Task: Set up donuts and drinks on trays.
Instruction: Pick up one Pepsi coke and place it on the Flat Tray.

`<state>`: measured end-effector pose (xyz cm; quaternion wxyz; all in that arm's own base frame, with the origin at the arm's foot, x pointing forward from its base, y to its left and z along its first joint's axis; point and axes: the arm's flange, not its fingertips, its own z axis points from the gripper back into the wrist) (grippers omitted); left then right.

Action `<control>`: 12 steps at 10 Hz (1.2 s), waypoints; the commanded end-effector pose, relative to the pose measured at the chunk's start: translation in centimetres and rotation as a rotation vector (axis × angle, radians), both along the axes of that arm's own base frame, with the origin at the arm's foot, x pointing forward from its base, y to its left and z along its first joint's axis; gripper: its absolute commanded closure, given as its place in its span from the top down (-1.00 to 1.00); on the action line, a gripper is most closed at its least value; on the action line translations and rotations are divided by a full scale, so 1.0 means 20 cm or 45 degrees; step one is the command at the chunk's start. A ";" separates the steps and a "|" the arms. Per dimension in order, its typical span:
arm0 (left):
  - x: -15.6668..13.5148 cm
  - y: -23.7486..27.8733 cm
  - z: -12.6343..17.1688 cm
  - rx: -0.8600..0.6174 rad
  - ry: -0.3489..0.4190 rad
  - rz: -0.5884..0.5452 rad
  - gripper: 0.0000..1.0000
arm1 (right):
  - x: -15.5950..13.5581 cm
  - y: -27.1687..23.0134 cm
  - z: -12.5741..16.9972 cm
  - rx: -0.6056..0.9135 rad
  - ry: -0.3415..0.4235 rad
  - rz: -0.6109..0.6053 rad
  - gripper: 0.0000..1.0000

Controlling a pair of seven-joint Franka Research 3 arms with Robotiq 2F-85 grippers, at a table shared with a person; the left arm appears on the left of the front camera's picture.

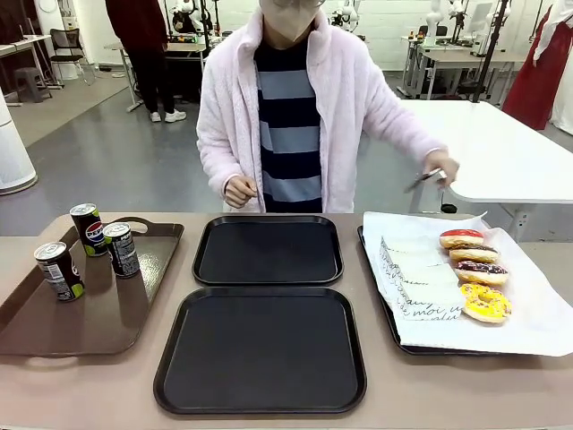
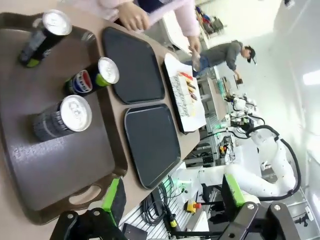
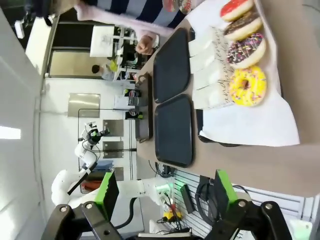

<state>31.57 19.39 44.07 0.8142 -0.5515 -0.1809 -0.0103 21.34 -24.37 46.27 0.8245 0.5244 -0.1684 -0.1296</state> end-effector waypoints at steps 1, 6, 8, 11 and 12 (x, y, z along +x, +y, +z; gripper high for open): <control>0.00 0.03 0.01 0.078 0.019 -0.018 1.00 | 0.01 -0.01 0.02 -0.024 0.018 0.005 1.00; 0.00 0.03 0.00 0.021 0.014 0.010 1.00 | 0.00 0.00 0.00 0.000 0.000 0.000 1.00; 0.00 0.03 0.00 0.021 0.014 0.010 1.00 | 0.00 0.00 0.00 0.000 0.000 0.000 1.00; 0.00 0.03 0.00 0.021 0.014 0.010 1.00 | 0.00 0.00 0.00 0.000 0.000 0.000 1.00; 0.00 0.03 0.00 0.021 0.014 0.010 1.00 | 0.00 0.00 0.00 0.000 0.000 0.000 1.00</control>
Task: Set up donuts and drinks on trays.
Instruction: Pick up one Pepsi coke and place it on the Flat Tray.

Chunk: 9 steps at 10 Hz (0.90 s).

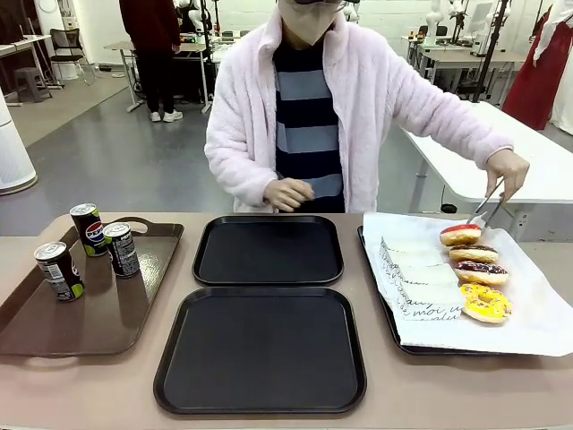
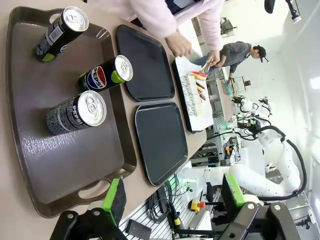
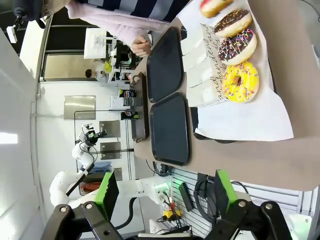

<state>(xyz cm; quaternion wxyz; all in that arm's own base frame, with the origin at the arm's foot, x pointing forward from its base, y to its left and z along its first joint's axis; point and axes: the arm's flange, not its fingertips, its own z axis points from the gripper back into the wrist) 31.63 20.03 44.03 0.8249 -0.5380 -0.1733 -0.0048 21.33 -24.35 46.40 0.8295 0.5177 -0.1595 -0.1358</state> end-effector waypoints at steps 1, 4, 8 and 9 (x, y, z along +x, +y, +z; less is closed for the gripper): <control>0.00 0.00 0.00 0.000 0.000 0.000 1.00 | 0.00 0.00 -0.01 0.015 -0.031 0.002 1.00; 0.07 -0.17 0.31 0.396 0.048 -0.110 1.00 | 0.00 0.00 -0.01 0.015 -0.031 0.002 1.00; 0.12 -0.52 0.58 1.241 0.087 -0.190 1.00 | 0.00 0.00 -0.01 0.015 -0.031 0.002 1.00; 0.13 -0.61 0.57 1.363 0.092 -0.204 1.00 | 0.00 0.00 -0.01 0.015 -0.031 0.002 1.00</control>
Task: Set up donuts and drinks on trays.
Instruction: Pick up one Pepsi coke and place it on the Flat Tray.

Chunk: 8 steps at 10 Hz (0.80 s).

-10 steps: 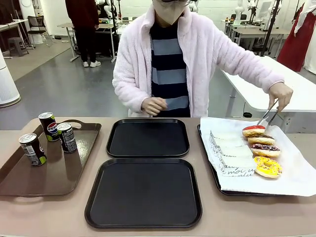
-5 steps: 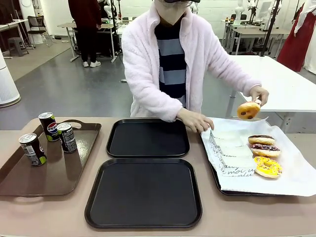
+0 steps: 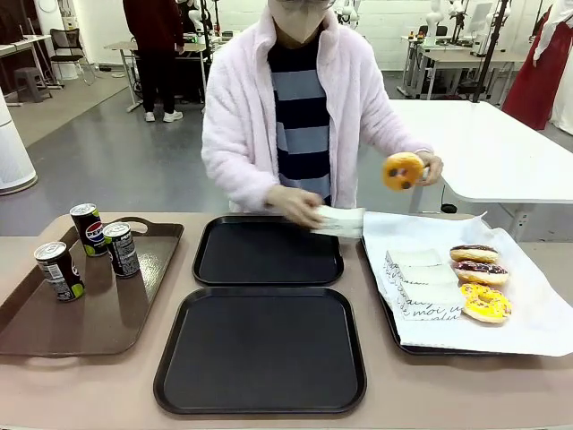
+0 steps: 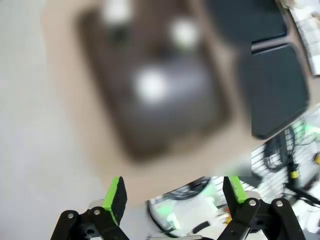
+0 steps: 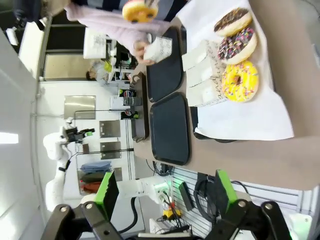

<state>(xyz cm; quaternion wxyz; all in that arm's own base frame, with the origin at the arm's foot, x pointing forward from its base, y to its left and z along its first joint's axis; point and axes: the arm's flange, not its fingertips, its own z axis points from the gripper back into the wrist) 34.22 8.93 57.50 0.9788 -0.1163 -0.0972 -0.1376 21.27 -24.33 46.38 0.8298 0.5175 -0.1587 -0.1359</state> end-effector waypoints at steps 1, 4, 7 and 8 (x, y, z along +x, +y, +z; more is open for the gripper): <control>0.03 -0.15 -0.16 0.251 0.002 0.015 1.00 | 0.00 0.00 -0.01 0.015 -0.033 0.001 1.00; 0.17 -0.38 -0.38 0.357 -0.031 0.070 1.00 | 0.00 0.00 -0.01 0.015 -0.033 0.001 1.00; 0.31 -0.45 -0.57 0.356 -0.034 0.137 1.00 | 0.00 0.00 -0.01 0.015 -0.033 0.001 1.00; 0.33 -0.46 -0.60 0.350 -0.063 0.155 1.00 | 0.00 0.00 -0.01 0.015 -0.033 0.001 1.00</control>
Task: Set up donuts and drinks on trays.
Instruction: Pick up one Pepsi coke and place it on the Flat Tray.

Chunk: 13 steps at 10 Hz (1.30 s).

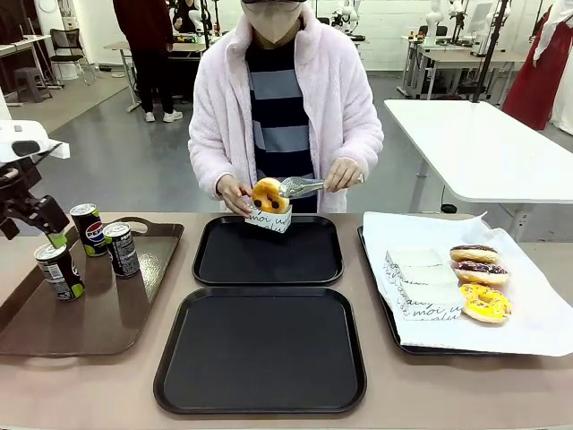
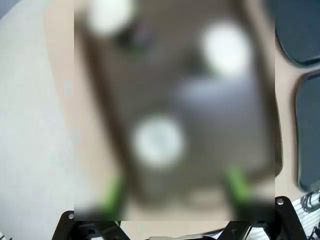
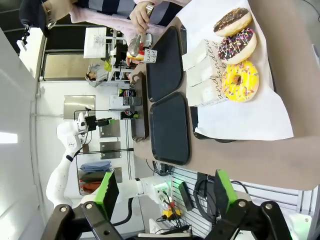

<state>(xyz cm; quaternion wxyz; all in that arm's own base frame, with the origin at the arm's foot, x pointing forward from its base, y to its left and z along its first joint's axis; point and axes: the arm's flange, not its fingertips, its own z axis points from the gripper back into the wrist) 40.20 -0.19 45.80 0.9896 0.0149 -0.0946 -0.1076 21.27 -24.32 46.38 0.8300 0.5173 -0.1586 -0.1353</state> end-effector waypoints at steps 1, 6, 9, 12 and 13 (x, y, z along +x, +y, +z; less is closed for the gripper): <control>0.04 0.00 -0.02 0.058 -0.104 0.039 1.00 | 0.00 0.00 -0.01 0.017 -0.033 0.000 1.00; 0.00 0.00 0.00 0.000 0.000 0.000 1.00 | 0.00 0.00 -0.01 0.017 -0.033 0.000 1.00; 0.06 0.05 -0.06 -0.047 -0.024 0.180 1.00 | 0.00 0.00 -0.01 0.017 -0.033 0.000 1.00; 0.06 0.03 -0.12 -0.013 -0.048 0.269 1.00 | 0.00 0.00 -0.01 0.017 -0.033 0.000 1.00; 0.07 0.01 -0.15 0.001 -0.039 0.272 1.00 | 0.00 0.00 -0.01 0.017 -0.033 0.000 1.00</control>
